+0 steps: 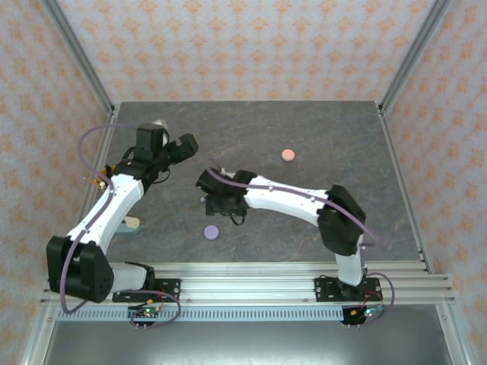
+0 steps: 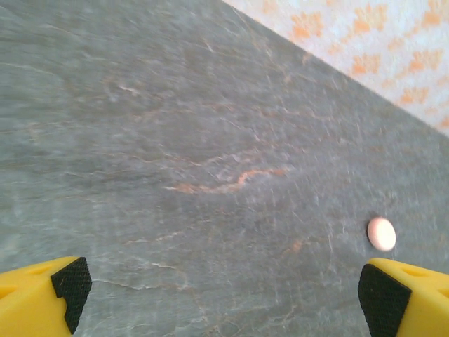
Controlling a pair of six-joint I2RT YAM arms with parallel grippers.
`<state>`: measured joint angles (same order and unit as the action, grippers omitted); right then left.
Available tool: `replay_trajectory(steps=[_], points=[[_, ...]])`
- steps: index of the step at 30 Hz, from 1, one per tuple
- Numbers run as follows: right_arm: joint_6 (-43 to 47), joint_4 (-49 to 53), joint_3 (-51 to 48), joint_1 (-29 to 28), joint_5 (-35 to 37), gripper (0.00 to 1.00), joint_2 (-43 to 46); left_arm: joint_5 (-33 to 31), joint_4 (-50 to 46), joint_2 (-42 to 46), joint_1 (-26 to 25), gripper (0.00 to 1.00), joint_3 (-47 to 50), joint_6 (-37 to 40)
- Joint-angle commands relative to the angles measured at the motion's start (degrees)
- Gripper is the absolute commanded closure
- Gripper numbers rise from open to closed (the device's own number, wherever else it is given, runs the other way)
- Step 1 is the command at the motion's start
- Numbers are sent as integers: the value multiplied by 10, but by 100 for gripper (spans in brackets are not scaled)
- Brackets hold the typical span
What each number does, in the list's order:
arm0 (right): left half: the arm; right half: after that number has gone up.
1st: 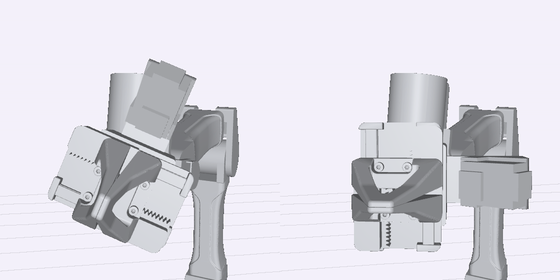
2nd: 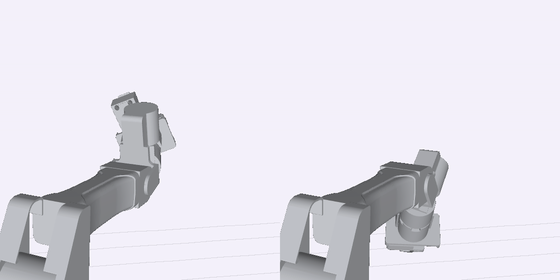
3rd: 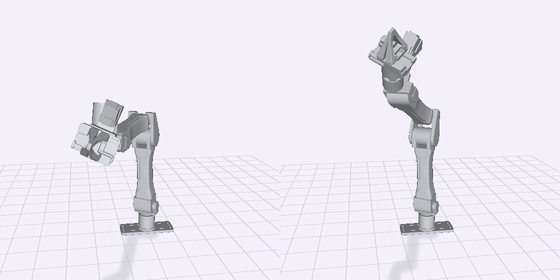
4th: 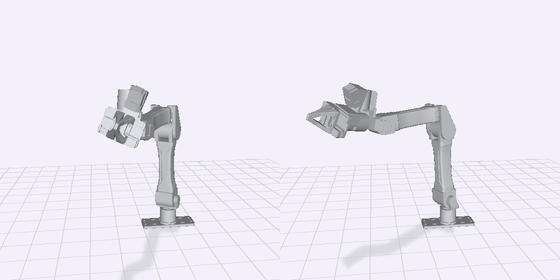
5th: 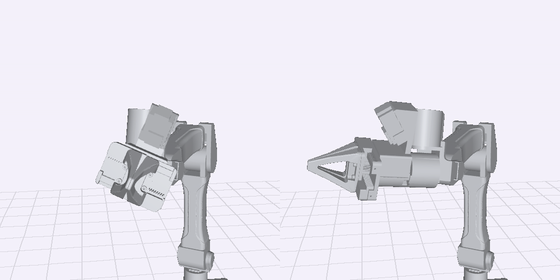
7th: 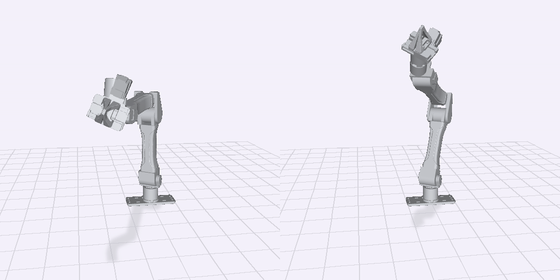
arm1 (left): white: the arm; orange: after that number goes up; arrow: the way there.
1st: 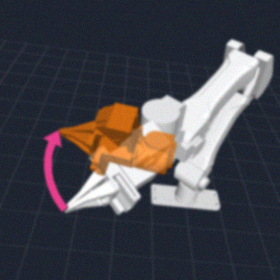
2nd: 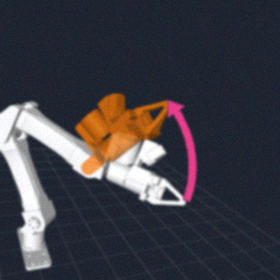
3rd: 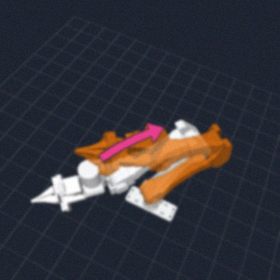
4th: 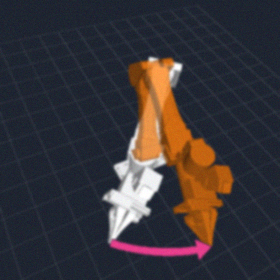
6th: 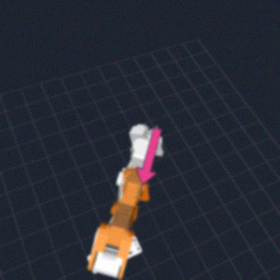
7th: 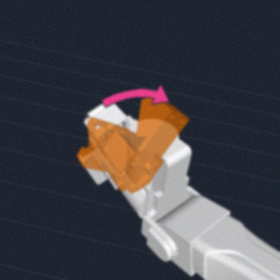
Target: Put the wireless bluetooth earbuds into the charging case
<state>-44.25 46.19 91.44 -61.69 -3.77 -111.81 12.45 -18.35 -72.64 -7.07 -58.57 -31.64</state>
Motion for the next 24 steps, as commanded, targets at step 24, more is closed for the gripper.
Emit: replay_trajectory(steps=[24], points=[[-57,151,152,-84,74,15,-188,-2,35,76,84,0,83,-65]])
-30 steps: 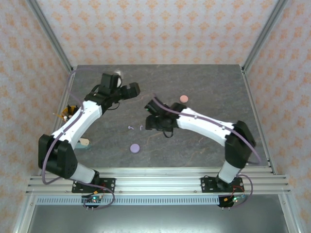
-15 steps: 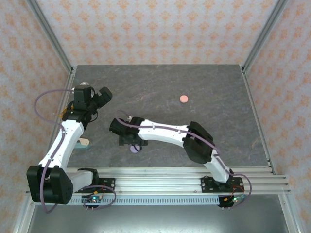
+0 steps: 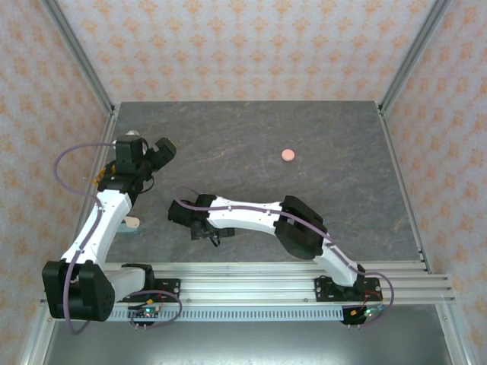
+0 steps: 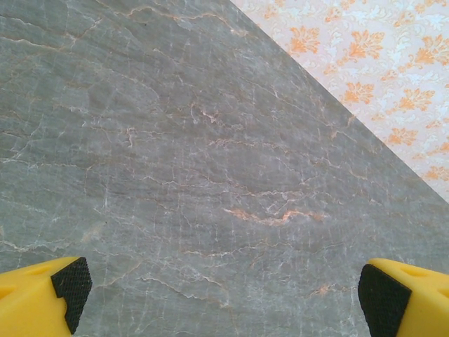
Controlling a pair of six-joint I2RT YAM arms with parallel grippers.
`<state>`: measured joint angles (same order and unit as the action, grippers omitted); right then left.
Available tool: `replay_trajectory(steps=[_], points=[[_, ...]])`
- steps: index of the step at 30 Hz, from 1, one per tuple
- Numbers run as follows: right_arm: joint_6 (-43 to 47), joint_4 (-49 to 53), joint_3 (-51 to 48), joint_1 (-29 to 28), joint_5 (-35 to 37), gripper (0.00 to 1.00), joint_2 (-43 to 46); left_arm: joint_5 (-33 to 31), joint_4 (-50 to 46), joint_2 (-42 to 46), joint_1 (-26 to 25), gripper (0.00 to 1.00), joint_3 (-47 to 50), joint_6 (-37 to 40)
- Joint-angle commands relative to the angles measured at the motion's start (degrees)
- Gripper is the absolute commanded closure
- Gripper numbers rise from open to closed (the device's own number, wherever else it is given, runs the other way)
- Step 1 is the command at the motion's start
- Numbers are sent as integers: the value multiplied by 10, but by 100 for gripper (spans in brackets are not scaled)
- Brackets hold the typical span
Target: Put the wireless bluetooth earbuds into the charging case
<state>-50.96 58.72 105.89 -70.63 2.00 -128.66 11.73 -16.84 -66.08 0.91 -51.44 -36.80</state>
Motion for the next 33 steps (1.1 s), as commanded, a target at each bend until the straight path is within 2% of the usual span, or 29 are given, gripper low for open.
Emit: replay_trajectory(steps=[1,18,22,26,30,33], points=[[11,24,4,7,15,15,-20,6,22,10,4,0,13,-16],[20,7,-107,48,14,16,84,34,36,15,4,0,20,-40],[17,14,-141,59,26,16,136,48,34,19,4,0,20,-44],[-26,-5,-183,66,38,16,217,74,47,19,3,0,26,-55],[-73,-51,-202,71,18,16,258,85,57,16,2,0,30,-65],[-69,-84,-185,74,-20,16,241,87,58,12,1,0,25,-62]])
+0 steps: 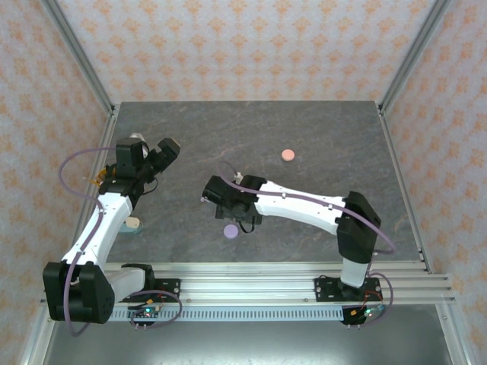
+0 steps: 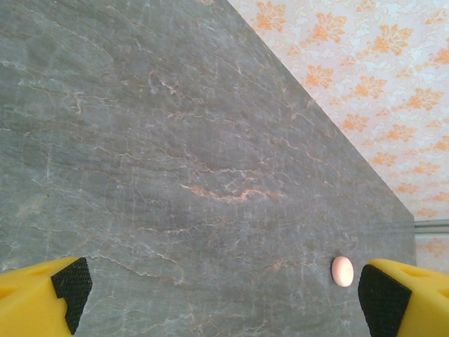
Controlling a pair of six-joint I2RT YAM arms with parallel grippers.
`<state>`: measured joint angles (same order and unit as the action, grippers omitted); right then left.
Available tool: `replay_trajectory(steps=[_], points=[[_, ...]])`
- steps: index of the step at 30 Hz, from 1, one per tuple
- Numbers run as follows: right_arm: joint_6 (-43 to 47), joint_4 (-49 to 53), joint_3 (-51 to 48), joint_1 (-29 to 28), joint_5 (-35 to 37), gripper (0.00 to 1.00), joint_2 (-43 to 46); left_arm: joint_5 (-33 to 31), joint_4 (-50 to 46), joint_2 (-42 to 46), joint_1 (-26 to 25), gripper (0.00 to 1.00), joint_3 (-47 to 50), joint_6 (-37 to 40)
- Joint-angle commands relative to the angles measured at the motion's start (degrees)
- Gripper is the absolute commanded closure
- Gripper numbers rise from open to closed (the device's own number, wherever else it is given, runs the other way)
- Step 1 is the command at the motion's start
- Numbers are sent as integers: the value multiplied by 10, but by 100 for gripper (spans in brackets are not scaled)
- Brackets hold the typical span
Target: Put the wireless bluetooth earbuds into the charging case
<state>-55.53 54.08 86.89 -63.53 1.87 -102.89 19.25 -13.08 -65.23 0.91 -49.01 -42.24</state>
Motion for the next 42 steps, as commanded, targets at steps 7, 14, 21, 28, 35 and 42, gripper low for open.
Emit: replay_trajectory(steps=[7,14,21,28,35,42], points=[[13,-36,43,2,-76,16,-90,5,1,-2,0,0,-19,16],[7,-62,38,-26,-110,18,-104,-3,1,-8,0,0,-23,20],[9,-66,63,-66,-129,18,-133,-3,1,-15,0,0,-27,22],[29,-61,76,-66,-153,18,-167,-2,4,-17,-1,0,-33,18],[24,-67,39,-57,-141,18,-158,-4,8,-18,-2,0,-36,15],[25,-73,10,-26,-127,18,-141,-5,12,-21,-5,0,-33,14]])
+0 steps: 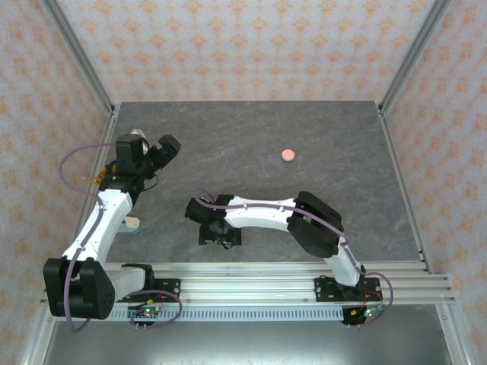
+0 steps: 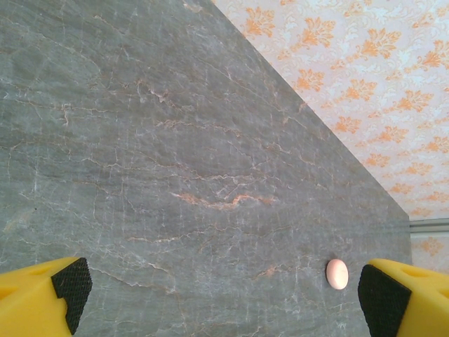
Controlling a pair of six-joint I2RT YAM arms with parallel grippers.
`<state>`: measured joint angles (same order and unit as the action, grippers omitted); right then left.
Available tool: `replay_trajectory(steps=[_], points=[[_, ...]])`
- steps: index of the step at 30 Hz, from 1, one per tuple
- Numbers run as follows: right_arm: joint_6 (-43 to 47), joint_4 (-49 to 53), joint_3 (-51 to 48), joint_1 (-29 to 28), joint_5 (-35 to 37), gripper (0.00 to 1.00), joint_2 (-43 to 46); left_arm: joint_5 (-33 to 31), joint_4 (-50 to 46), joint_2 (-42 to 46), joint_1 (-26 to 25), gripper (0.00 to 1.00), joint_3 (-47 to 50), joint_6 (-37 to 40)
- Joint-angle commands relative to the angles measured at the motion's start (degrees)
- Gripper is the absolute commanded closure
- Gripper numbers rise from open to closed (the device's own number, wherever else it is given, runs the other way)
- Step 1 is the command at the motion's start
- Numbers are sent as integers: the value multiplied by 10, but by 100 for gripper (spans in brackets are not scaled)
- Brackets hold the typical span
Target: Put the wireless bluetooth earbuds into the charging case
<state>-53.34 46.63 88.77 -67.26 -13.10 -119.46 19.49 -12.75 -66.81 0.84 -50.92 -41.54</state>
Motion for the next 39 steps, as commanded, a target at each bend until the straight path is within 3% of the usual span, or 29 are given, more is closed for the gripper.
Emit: replay_trajectory(steps=[1,18,30,39], points=[[5,3,-10,16,26,18,26,-8,9,-6,-5,0,-14,7],[1,36,9,75,82,16,60,-7,4,-3,-8,0,-5,6],[-218,123,99,61,141,13,21,-36,-16,12,-8,0,-2,1],[-266,157,131,58,114,14,-20,-30,-21,10,-5,0,-7,-11]])
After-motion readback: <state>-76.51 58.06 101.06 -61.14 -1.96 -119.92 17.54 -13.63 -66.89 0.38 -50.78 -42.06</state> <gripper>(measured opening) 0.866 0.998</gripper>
